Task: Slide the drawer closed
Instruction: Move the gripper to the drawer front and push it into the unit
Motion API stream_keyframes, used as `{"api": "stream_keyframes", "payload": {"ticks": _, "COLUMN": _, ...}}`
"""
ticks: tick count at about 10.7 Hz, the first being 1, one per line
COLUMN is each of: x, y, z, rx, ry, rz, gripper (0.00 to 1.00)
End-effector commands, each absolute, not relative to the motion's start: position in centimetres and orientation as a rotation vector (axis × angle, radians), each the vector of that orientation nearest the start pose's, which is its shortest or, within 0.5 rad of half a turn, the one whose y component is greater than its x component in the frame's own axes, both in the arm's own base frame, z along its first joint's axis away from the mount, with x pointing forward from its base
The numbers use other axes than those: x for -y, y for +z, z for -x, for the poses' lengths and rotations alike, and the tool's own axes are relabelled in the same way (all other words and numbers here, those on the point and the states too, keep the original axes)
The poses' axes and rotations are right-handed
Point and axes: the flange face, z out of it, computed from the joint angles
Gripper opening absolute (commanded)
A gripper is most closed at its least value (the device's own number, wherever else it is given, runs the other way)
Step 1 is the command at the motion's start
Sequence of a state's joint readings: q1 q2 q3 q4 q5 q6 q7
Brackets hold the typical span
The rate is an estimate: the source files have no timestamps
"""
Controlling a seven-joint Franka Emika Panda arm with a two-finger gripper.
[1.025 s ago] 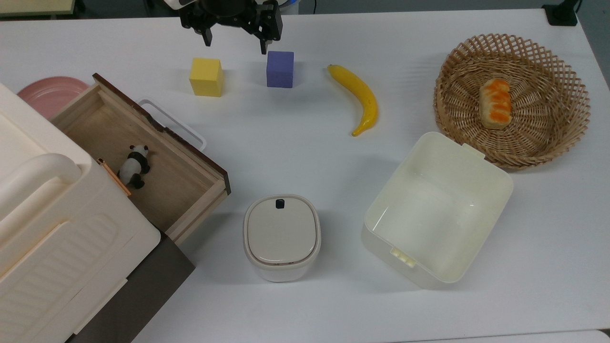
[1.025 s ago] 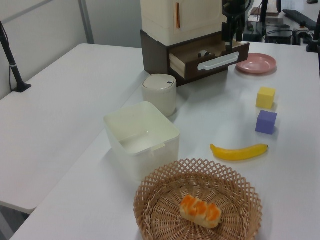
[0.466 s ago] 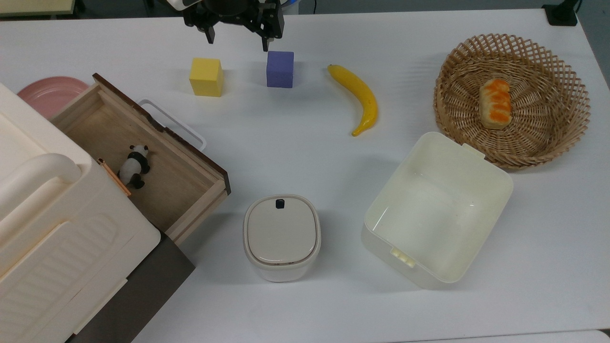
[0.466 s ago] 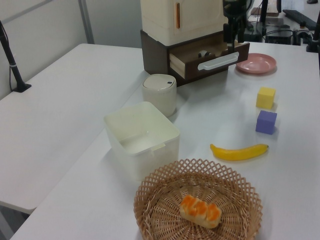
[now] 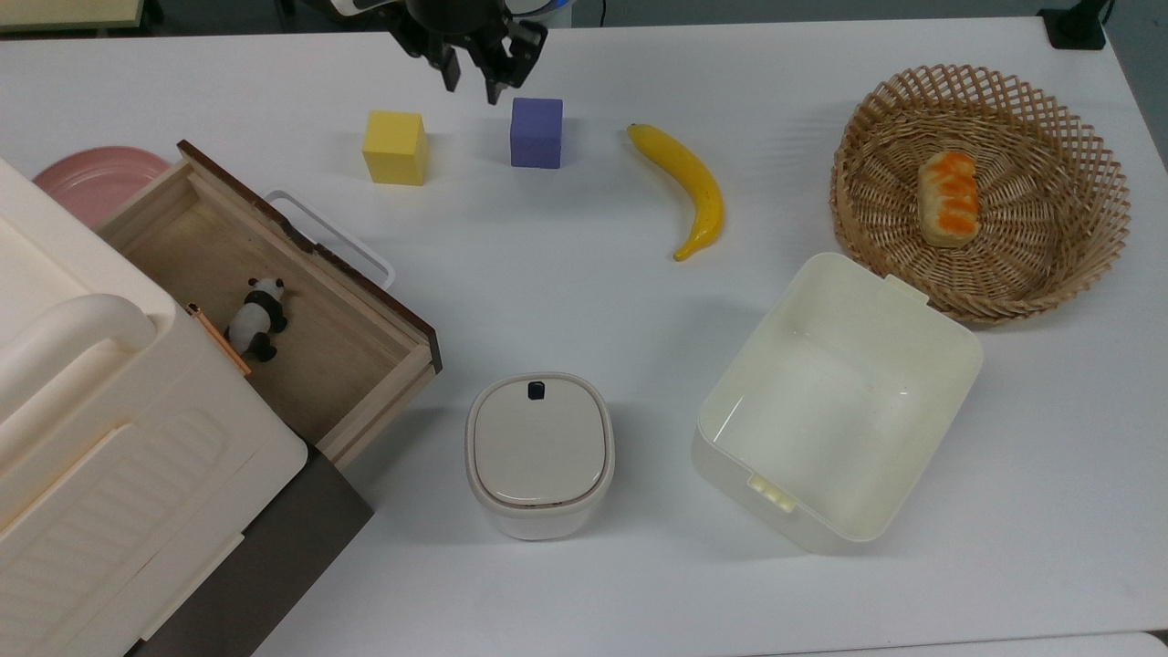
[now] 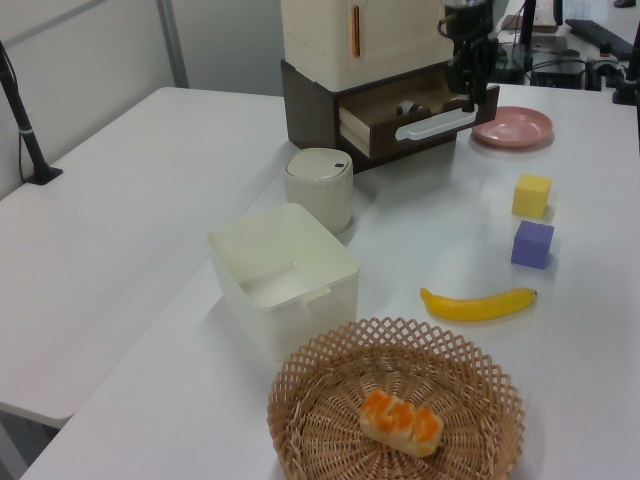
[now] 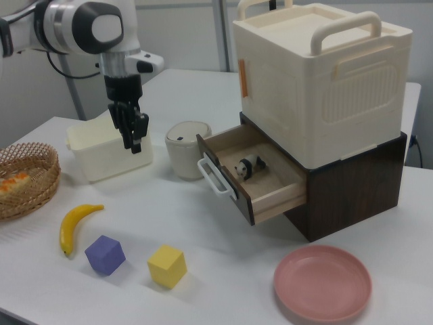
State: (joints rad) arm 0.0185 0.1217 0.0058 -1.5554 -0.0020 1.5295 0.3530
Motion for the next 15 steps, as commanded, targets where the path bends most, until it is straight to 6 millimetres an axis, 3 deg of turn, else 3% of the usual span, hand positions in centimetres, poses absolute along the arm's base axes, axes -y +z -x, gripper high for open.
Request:
{"api": "stream_keyframes", "payload": {"ticks": 1, "x": -0.9, "y": 51.5, "z": -58.2, "rx": -0.770, "ry": 0.259, "rz": 3.065, "gripper": 0.31}}
{"api": "stream_keyframes", "payload": {"ticks": 3, "x": 0.6, "y": 48.4, "z": -59.4, "rx": -0.861, "ry": 0.246, "rz": 3.044, "gripper": 0.31}}
{"api": "stream_keyframes", "payload": {"ticks": 7, "x": 7.6, "y": 46.2, "z": -62.6, "rx": -1.007, "ry": -0.001, "rz": 2.996, "gripper": 0.28}}
{"api": "stream_keyframes", "payload": {"ticks": 10, "x": 10.1, "y": 43.7, "z": -65.3, "rx": -1.074, "ry": -0.133, "rz": 3.000, "gripper": 0.24}}
{"api": "stream_keyframes", "payload": {"ticks": 12, "x": 11.4, "y": 44.0, "z": -65.8, "rx": -1.108, "ry": -0.224, "rz": 2.972, "gripper": 0.24}}
{"api": "stream_keyframes", "payload": {"ticks": 15, "x": 14.9, "y": 46.5, "z": -67.0, "rx": -1.160, "ry": -0.416, "rz": 2.913, "gripper": 0.24}}
